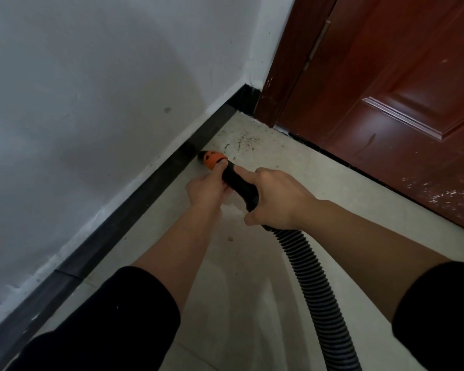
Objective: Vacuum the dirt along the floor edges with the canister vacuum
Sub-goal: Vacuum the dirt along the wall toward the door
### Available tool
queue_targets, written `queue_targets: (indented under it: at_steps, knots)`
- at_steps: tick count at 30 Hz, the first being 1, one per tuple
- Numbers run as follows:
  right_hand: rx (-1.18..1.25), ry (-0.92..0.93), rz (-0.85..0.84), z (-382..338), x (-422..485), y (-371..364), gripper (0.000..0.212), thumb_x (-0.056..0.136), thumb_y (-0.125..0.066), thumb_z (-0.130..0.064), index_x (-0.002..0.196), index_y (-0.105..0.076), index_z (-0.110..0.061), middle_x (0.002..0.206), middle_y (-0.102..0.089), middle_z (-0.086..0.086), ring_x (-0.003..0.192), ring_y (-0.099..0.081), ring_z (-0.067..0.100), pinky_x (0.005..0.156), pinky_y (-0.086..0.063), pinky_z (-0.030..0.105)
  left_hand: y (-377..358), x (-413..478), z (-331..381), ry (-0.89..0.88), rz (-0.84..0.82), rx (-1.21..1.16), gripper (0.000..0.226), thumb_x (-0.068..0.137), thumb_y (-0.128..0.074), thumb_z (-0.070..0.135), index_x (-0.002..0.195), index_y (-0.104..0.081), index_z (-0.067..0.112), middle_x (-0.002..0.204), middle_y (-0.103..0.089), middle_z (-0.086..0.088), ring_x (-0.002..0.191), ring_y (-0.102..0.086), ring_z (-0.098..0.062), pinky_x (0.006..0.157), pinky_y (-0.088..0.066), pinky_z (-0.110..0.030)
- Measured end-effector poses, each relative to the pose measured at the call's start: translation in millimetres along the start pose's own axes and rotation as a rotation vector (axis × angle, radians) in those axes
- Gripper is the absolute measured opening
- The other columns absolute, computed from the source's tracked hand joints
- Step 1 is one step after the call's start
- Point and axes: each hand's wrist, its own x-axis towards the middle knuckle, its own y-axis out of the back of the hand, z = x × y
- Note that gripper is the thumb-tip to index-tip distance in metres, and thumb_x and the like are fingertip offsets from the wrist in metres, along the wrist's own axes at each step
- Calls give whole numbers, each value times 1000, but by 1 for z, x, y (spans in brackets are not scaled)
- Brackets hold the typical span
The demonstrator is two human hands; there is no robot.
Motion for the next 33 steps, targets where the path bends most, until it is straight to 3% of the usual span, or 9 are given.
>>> queue_targets:
  at_steps: [5, 13, 22, 28, 33]
  knots:
    - [-4, 4, -4, -3, -4, -1, 100, 71, -77, -37, 151, -19, -33, 88, -41, -3, 75, -44, 16, 51, -28, 23, 5, -4, 0, -1, -2, -15, 14, 88, -72, 17, 86, -67, 4, 87, -72, -13, 77, -73, -18, 63, -59, -22]
    - [16, -29, -7, 13, -57, -12, 98, 69, -75, -38, 148, -18, -40, 85, -41, -6, 63, -41, 8, 49, -27, 23, 0, -35, -36, 51, -34, 11, 16, 88, -71, 16, 78, -66, 5, 90, -73, -18, 83, -73, -24, 63, -58, -24]
    - [8, -71, -38, 33, -112, -11, 101, 70, -75, -34, 150, -13, -43, 86, -42, -8, 70, -48, 14, 53, -32, 23, -14, -79, -68, 105, -87, -11, 14, 89, -69, 13, 89, -67, -2, 88, -72, -18, 76, -72, -19, 56, -56, -19]
    - [-11, -40, -43, 38, -141, -14, 100, 71, -72, -31, 148, -11, -47, 86, -42, -8, 67, -43, 9, 51, -29, 21, -8, -103, -84, 135, -108, -14, 15, 90, -67, 13, 95, -67, -1, 88, -72, -15, 74, -72, -15, 64, -59, -20]
    - [-53, 5, -52, 36, -154, -19, 99, 72, -71, -33, 150, -10, -43, 88, -41, -8, 72, -42, 12, 54, -31, 22, 1, -121, -89, 124, -86, -34, 12, 90, -66, 12, 86, -66, 1, 81, -72, -12, 65, -72, -12, 54, -55, -18]
